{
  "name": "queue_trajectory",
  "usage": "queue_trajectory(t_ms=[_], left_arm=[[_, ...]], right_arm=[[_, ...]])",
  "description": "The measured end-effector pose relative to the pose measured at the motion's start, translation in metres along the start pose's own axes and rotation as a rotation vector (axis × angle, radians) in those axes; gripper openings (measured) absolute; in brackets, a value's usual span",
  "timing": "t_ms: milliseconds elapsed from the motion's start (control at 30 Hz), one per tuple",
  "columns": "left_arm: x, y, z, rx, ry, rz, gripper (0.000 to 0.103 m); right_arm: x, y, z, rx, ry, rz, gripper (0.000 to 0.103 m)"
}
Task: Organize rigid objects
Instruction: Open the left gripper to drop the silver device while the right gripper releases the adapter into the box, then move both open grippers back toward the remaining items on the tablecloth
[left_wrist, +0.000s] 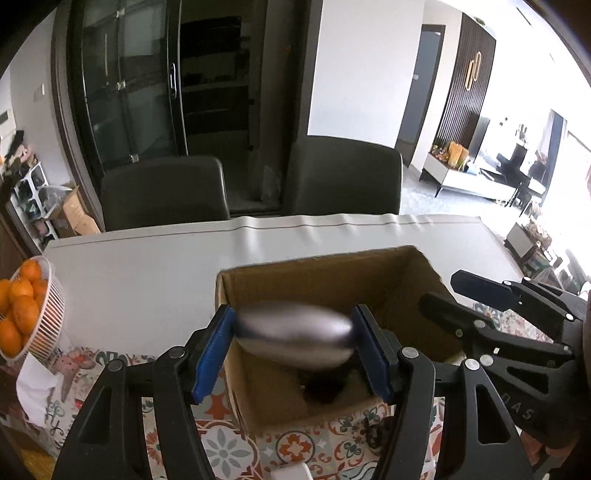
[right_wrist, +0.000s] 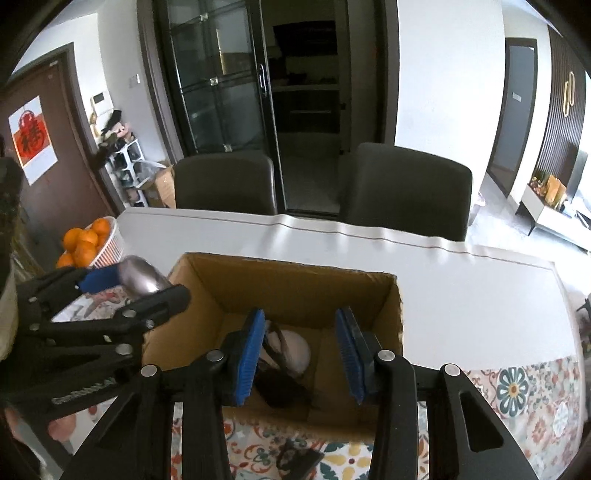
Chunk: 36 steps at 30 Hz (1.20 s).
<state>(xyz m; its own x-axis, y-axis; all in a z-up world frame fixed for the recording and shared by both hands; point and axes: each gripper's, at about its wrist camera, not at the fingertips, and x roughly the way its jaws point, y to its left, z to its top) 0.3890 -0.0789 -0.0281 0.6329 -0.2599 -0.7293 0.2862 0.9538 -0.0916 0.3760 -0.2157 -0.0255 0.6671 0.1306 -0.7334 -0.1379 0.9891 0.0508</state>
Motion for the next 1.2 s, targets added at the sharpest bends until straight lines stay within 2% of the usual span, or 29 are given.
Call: queue_trajectory(t_ms=[100,400,500,833,1200], left_arm=[[-0.005,-0.001,0.000,0.004,-0.015,0.003,0.072],[-0.030,-0.002,-0.010,0.017,-0.065,0.088,0.087],[-0.039,-0.003,-0.016,0.022,-0.074,0.116,0.089],[-0.067,-0.012,-0.042,0.035,-0.116,0.161,0.093],[-0.081,-0.018,-0.083,0.035,-0.096,0.165,0.094]], right_arm=[[-0.001,0.002,-0.001,-0.004,0.004,-0.004,0.041],[-0.011,-0.002,-0.011,0.040,0.000,-0.007,0.044],[-0.017,-0.001,-0.015,0.054,-0.007,-0.023,0.057],[-0.046,-0.001,-0.042,0.077,-0.049,-0.068,0.072],[-0.075,0.007,-0.077,0.040,-0.083,-0.116,0.072]])
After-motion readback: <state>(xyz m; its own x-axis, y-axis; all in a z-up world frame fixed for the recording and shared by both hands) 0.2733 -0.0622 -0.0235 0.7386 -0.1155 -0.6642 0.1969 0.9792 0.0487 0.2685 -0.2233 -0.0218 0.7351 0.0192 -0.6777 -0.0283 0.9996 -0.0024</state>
